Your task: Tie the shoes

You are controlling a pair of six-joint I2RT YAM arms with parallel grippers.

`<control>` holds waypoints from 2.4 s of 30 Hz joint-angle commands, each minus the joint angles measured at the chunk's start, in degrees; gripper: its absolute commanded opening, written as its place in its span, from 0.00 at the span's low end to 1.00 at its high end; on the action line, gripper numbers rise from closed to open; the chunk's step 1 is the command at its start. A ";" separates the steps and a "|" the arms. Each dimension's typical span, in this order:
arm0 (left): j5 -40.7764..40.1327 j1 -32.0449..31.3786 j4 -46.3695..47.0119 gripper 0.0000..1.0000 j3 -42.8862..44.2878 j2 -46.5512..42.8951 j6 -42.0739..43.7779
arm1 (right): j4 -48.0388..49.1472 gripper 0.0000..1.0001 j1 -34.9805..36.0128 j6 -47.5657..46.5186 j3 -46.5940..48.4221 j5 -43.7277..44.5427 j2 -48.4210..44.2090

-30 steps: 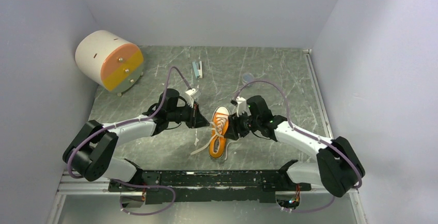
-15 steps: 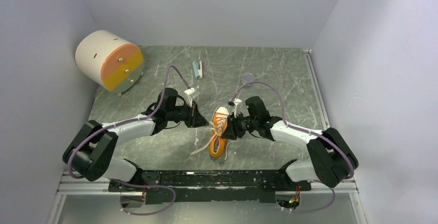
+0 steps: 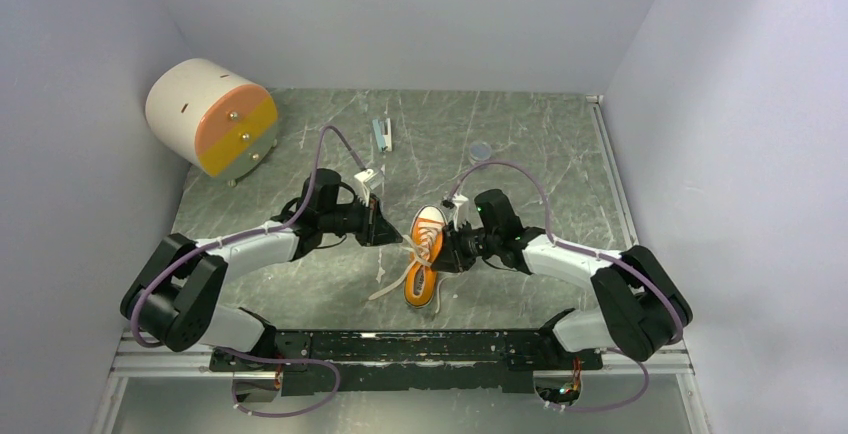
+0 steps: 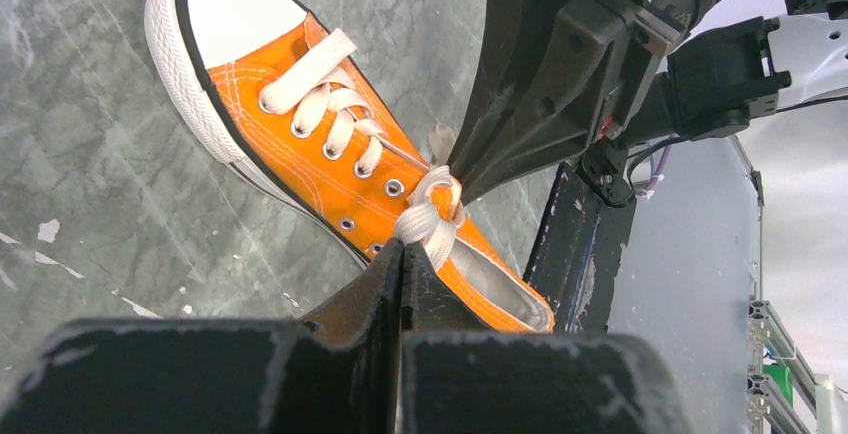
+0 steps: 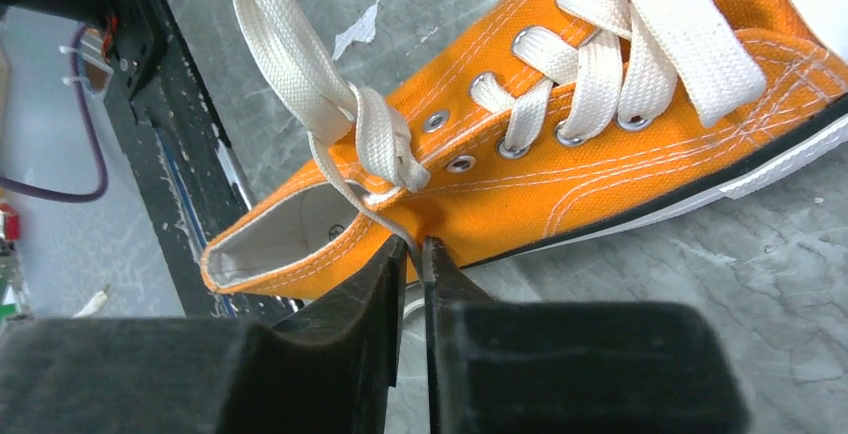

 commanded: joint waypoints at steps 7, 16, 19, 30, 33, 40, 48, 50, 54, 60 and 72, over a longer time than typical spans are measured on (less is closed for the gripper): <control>-2.45 0.64 -6.07 0.05 -1.30 -4.63 1.13 | -2.39 0.00 -0.20 7.51 0.89 -1.35 -6.34; -4.89 0.31 -16.99 0.21 2.48 -6.02 4.74 | -1.34 0.00 -0.15 12.38 1.66 -3.40 -4.51; -8.81 0.29 -20.13 0.41 5.87 -7.21 8.66 | -1.02 0.00 -0.21 11.97 1.55 -3.69 -4.10; 8.52 -1.13 -15.91 0.96 17.20 9.10 17.77 | -1.22 0.00 -0.17 11.56 2.73 -3.99 -2.59; 12.92 -1.31 -13.12 0.91 18.18 13.68 17.60 | -0.90 0.00 -0.11 11.84 2.98 -3.38 -2.46; 16.29 -3.19 -5.22 0.82 15.80 18.65 13.22 | -0.88 0.00 -0.17 11.81 3.85 -3.20 -2.01; 16.48 -3.49 -0.93 0.67 13.08 20.37 11.07 | -0.97 0.00 -0.14 11.68 3.68 -3.29 -1.37; 16.61 -3.49 -1.42 0.72 12.69 20.57 11.48 | -1.33 0.00 -0.16 11.44 3.78 -3.31 -1.23; 16.87 -3.49 0.07 0.74 11.21 20.60 10.75 | -1.54 0.00 -0.16 11.32 3.77 -3.05 -1.32; 18.66 -3.49 3.18 0.60 10.89 21.20 8.37 | -1.30 0.00 -0.16 11.29 3.93 -2.94 -0.79; 18.46 -3.56 2.97 0.56 9.42 20.62 9.52 | -0.04 0.00 -0.16 13.06 3.86 -1.83 -0.64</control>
